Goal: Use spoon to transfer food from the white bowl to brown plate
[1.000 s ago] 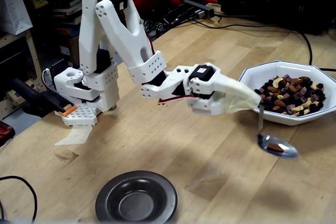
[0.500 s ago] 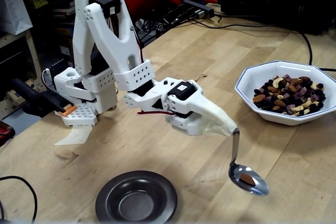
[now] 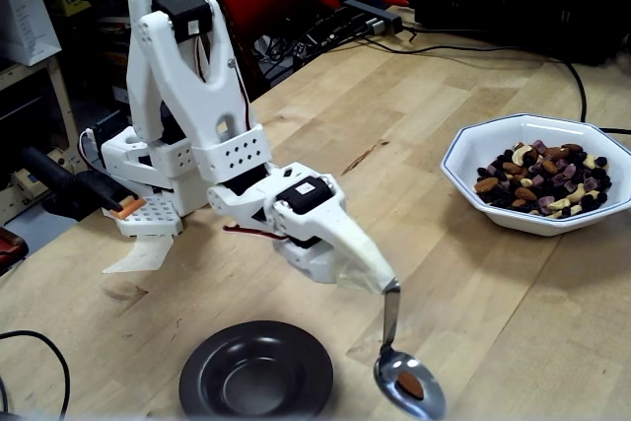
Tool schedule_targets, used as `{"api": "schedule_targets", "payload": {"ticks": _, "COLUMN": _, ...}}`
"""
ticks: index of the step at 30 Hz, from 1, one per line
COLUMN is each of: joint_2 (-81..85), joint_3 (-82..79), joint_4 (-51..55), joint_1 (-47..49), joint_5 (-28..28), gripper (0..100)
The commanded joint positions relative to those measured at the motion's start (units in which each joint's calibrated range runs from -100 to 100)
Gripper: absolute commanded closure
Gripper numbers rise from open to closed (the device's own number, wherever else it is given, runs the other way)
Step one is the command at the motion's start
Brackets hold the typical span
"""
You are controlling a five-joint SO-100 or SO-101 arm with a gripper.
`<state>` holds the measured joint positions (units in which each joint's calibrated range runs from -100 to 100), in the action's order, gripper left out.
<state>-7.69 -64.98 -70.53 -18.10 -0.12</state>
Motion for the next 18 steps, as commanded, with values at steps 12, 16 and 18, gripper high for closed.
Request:
{"api": "schedule_targets", "payload": {"ticks": 12, "joint_2": 5.16, "joint_3": 0.2, "joint_4": -1.64, "joint_1": -7.45, "joint_5": -0.1, "gripper": 96}}
{"api": "schedule_targets", "payload": {"ticks": 16, "joint_2": 5.16, "joint_3": 0.2, "joint_4": -1.64, "joint_1": -8.56, "joint_5": -0.1, "gripper": 96}}
{"api": "schedule_targets", "payload": {"ticks": 18, "joint_2": 5.16, "joint_3": 0.12, "joint_4": -1.64, "joint_1": -9.23, "joint_5": -0.1, "gripper": 96}}
